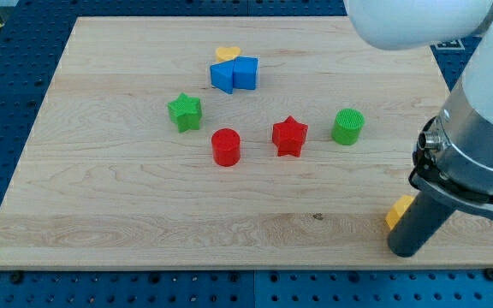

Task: Place the yellow hexagon parallel to the green circle

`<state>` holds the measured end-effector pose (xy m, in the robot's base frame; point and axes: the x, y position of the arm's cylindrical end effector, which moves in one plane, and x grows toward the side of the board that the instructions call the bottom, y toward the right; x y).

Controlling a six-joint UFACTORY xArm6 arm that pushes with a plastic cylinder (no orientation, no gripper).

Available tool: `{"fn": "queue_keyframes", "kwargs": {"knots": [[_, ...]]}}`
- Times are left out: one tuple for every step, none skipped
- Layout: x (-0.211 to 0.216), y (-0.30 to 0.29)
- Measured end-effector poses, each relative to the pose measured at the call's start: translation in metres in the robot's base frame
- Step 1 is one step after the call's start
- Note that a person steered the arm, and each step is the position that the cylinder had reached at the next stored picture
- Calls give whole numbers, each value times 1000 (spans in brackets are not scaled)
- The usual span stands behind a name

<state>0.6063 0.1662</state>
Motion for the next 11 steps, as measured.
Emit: {"fn": "queue_keyframes", "kwargs": {"knots": [[-12, 2], [-24, 12], [-34, 28], [-52, 29], [-69, 30], [-83, 44], [-89, 64], [-104, 72], [-119, 72], [-132, 72], [-151, 72]]}}
